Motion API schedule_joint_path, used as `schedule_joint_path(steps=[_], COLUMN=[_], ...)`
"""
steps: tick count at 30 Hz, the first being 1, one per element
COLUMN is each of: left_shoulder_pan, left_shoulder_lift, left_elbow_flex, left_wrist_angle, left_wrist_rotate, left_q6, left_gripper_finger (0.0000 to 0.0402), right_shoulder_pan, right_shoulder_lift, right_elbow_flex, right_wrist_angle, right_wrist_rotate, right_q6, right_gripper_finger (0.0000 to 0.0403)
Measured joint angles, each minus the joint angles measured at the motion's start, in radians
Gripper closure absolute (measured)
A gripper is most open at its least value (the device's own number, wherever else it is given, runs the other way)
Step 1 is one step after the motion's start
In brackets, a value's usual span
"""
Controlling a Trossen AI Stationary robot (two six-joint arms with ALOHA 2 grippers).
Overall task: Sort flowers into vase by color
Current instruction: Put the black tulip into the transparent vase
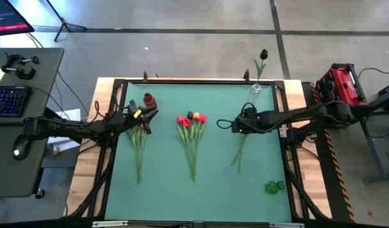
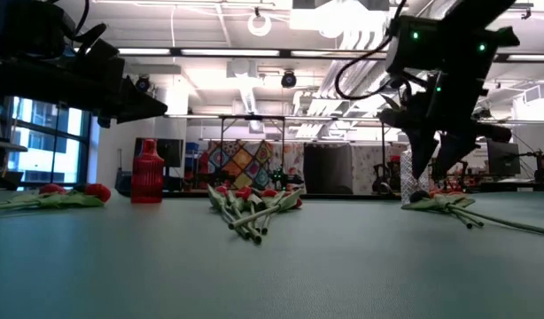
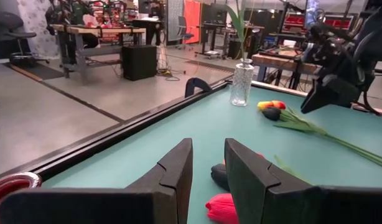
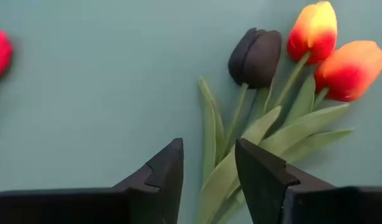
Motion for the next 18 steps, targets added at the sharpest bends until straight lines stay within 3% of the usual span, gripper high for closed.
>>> schedule_joint_path(steps=[12, 18], left_shoulder_pan=[0.0, 0.0], left_shoulder_lift=[0.0, 0.0], left_elbow_flex=[0.0, 0.0], left_wrist_angle=[0.001, 0.001], left_wrist_rotate=[0.0, 0.0], left_q6=[0.008, 0.009], left_gripper_finger=[0.0322, 0.0322], right_shoulder_pan=[-0.121, -0.163], right_shoulder_lift=[0.0, 0.0], right_elbow_flex=[-0.096, -0.116], right_wrist_angle=[0.172, 0.168], right_wrist_rotate=[-0.046, -0.065], right_q6=[-0.101, -0.12], right_gripper_finger=[0.0271, 0.0271])
